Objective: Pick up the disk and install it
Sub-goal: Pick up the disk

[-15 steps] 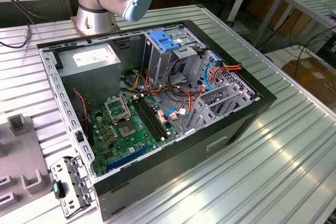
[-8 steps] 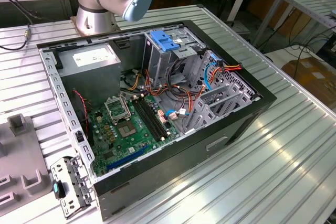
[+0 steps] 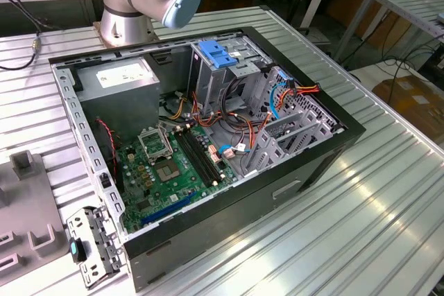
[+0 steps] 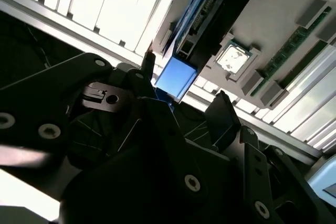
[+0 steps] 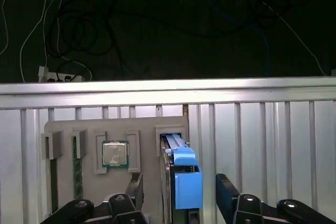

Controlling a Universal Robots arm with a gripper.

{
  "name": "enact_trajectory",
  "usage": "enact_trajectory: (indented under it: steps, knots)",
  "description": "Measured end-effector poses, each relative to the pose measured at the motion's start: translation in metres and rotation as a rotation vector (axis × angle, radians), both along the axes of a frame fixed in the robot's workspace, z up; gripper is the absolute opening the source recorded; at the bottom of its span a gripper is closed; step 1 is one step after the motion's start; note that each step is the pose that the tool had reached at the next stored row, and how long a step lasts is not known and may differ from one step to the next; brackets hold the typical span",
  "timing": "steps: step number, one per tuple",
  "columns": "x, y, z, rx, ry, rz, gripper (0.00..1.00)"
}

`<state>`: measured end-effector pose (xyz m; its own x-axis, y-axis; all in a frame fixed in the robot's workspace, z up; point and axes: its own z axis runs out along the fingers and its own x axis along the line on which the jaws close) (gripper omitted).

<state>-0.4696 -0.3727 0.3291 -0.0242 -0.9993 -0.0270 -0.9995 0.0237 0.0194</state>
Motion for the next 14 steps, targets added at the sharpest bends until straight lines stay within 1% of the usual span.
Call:
enact_trajectory:
  steps: [4,5,9,12,14]
  knots:
    - [0.0001,0.0000,-0.0083,0.0000,0.0000,0.005,0.66]
    - [0.0001,0.0000,-0.0130,0.0000,0.0000,0.005,0.66]
    - [0.0005,0.0000,-0.0210,-0.0001,0.0001,0.003,0.66]
    - [0.0005,0.0000,-0.0282,0.0001,-0.0001,0.004,0.66]
    - [0.0005,0.0000,-0.0288,-0.0001,0.0002,0.004,0.66]
